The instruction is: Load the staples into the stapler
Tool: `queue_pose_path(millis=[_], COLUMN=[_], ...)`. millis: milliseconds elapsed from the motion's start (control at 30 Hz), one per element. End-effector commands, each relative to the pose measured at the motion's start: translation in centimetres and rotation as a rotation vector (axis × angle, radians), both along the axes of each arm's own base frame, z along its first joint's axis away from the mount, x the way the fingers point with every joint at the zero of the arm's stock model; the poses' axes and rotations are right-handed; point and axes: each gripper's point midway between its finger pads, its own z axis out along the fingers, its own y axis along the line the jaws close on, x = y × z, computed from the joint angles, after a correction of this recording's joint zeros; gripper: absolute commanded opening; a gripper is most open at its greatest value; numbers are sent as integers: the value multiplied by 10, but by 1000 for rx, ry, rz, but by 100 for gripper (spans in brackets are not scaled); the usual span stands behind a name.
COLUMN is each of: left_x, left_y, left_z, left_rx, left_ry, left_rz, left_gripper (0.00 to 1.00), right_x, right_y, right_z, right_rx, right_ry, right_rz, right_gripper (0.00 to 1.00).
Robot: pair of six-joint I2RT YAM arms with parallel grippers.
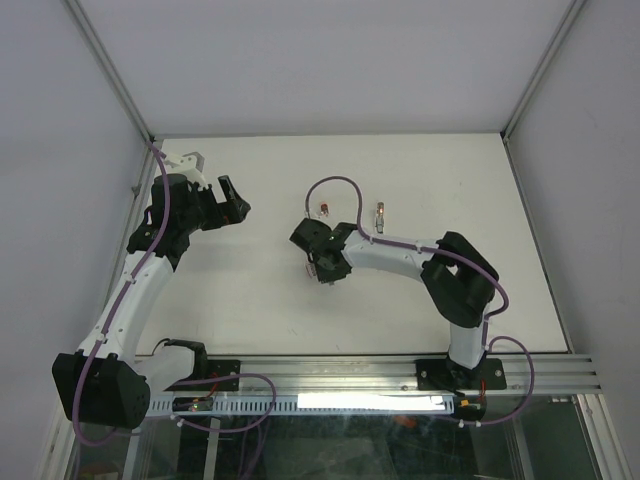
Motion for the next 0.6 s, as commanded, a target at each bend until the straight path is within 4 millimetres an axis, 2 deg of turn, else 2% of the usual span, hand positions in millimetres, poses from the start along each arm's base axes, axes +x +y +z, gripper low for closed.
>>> queue_pose_path(millis=[0,167,267,367,567], left_x=[2,3,3,4,4], left_y=[-1,0,0,0,-2], left_z=[16,14,12,11,9], left_rx=[-2,3,4,3,1], left_ry=[-65,-63,-57,-53,-46], left_rz=[-17,-12,-11,-12,-15], left_gripper=[99,99,99,99,99], right_x=[61,117,142,158,169], right_y=[7,8,7,9,16], right_z=[55,74,78,78,71], right_rx=[93,116,128,139,143], right_ry=[-186,-309,-364,-392,-408], right_rz=[-34,-37,-40,-39,-24], right_gripper=[15,15,15,15,15])
